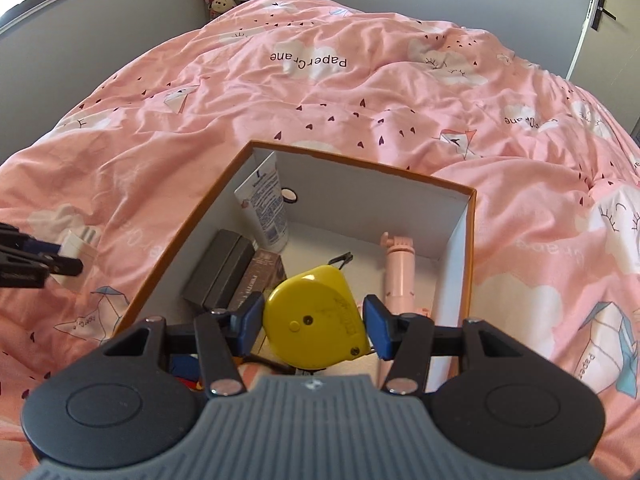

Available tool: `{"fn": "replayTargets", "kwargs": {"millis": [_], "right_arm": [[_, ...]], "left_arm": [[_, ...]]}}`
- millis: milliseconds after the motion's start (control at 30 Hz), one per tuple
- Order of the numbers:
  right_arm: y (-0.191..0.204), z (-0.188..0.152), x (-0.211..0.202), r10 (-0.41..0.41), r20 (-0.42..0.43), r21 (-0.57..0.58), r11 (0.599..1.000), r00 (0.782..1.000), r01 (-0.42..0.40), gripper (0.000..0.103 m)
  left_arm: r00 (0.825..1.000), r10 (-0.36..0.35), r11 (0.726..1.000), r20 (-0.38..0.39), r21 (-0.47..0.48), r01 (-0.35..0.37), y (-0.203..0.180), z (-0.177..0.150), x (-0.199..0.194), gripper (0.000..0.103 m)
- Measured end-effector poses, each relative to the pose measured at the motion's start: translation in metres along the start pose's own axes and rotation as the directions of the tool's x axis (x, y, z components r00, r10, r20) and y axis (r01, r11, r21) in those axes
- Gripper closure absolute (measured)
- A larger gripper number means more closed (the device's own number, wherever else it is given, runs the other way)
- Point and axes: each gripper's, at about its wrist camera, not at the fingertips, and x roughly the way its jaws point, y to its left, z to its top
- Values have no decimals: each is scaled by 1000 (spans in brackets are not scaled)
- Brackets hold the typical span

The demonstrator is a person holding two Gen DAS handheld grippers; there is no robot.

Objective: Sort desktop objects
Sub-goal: 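Lower the tape measure and the charger plug into the shoebox with both grippers and release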

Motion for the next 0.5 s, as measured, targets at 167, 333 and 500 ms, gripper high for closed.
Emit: {"fn": "replayTargets", "kwargs": {"millis": [167,333,500], "right_arm": [[-17,16,5,64,17,5,998,998,-64,47],[-21,27,18,94,1,-117,989,996,-94,47],[-27,34,44,95,-61,-267,958,994,-108,47]], "left_arm": [[987,-134,989,94,74,127,-39,35,-29,65],[954,-285,949,97,167,267,-86,68,-26,65],[947,-318,924,39,237,300,-126,92,6,65]]}}
